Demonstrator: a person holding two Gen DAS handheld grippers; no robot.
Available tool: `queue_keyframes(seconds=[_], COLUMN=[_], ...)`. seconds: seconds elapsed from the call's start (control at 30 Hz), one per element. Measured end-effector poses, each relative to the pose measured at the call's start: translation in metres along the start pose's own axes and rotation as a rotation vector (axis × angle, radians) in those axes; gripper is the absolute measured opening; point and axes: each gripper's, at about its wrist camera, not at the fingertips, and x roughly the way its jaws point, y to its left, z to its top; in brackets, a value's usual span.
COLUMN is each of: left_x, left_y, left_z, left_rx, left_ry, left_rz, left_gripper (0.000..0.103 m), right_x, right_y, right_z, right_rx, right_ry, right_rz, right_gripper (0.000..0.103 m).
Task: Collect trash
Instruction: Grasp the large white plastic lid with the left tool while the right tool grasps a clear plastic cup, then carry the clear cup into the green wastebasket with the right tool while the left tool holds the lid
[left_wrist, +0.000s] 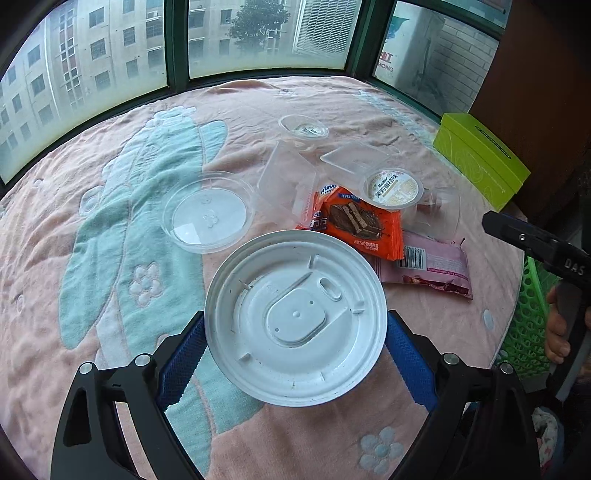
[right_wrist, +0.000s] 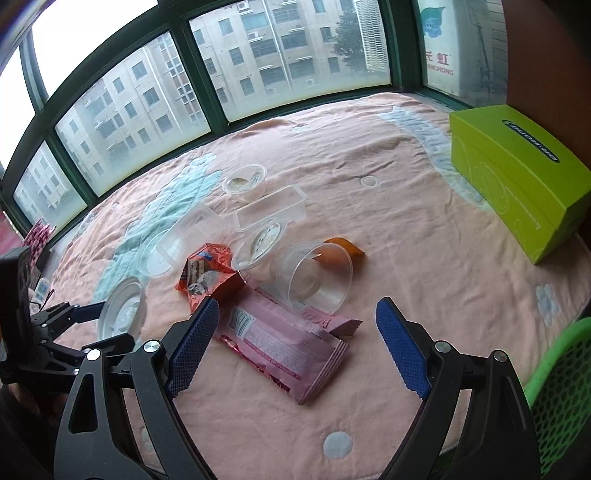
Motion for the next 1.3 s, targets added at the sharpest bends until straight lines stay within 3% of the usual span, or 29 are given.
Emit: queue_keyframes(seconds=[0.77, 0.83, 0.97, 1.3], left_x=[-0.016, -0.017, -0.020, -0.032], left_y=[0.013, 0.012, 0.010, -0.002], left_z=[0.009, 0.010, 0.011, 0.015], left_rx=[-0.058, -0.057, -0.055, -0.040], left_ry=[-0.037, -0.039, -0.046, -0.080], left_rz=[-0.017, -0.018, -0.020, -0.035], left_gripper=[0.090, 0.090, 0.090, 0.089], right_x=[0.070, 0.074, 0.072, 0.027], right_y=[-0.029, -0.031, -0.031, -0.020], right_z=[0.015, 0.015, 0.013, 0.015], right_rx=[0.062, 0.077, 0.080, 0.063], right_ry=[0.088, 0.102, 0.107, 0.004], right_rz=[0.146, 0.156, 0.155, 0.090], right_gripper=[0.086, 0.079, 0.068, 0.067])
